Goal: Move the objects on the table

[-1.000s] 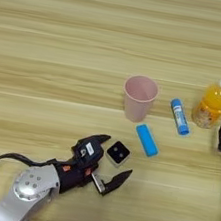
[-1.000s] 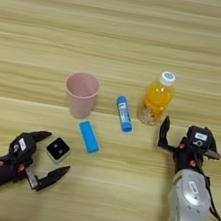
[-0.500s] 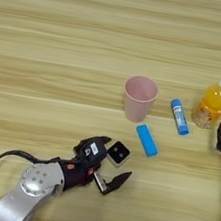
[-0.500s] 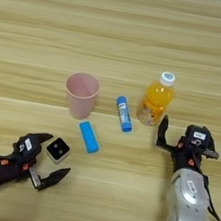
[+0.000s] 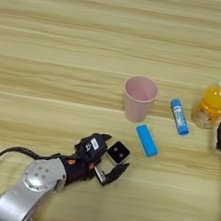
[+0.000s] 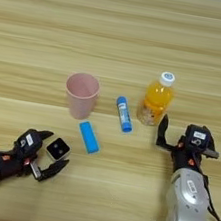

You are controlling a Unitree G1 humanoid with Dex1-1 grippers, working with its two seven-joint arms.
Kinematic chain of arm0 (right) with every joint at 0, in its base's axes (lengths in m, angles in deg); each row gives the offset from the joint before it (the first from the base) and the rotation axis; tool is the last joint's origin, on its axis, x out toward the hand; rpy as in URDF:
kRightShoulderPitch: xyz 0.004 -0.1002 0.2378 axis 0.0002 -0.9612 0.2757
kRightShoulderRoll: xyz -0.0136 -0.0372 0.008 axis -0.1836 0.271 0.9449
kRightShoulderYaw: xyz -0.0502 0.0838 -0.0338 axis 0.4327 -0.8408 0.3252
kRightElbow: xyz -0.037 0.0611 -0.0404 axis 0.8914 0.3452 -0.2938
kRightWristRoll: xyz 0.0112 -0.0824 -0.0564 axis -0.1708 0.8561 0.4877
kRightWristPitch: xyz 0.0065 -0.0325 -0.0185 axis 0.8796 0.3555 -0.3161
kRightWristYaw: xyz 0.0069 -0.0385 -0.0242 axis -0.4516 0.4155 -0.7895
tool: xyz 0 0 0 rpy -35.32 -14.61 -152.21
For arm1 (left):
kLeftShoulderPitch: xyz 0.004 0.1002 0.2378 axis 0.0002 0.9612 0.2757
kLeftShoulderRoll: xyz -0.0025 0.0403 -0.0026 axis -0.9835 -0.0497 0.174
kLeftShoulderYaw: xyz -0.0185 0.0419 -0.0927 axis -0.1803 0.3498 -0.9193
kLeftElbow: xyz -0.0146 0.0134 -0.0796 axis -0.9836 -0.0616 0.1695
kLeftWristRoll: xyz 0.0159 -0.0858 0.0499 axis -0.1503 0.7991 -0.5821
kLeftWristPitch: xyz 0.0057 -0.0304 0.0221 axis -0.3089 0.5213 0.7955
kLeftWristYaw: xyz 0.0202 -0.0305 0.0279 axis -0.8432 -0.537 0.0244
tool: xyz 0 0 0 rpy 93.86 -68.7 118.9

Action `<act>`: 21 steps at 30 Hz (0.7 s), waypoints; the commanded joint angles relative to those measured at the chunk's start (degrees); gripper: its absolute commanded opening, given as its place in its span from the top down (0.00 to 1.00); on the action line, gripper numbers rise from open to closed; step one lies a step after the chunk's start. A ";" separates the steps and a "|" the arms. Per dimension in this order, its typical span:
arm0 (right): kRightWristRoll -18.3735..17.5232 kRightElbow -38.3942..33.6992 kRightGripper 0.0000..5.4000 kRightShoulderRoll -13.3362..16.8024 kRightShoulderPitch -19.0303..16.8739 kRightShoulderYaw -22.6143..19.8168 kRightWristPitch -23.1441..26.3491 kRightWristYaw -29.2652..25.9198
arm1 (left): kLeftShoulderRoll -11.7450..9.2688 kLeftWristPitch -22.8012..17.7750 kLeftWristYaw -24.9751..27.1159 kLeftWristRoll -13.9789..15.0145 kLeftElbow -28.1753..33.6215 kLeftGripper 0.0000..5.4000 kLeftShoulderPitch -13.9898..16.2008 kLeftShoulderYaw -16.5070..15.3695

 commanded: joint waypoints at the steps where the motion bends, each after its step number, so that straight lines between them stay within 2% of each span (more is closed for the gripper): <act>1: -0.25 -0.86 0.00 -0.07 -0.07 -0.01 1.16 -0.02 | -0.23 -2.22 -0.25 -0.81 -2.17 0.25 1.50 0.31; 7: -0.28 -0.82 0.00 -0.02 -0.07 -0.06 1.18 -0.04 | -0.04 -2.01 -0.49 -0.89 -2.18 0.37 1.51 0.22; 21: -0.26 -0.83 0.00 0.03 -0.12 -0.08 1.18 -0.09 | 0.51 -1.20 -1.18 -0.93 -2.65 0.55 1.28 -0.54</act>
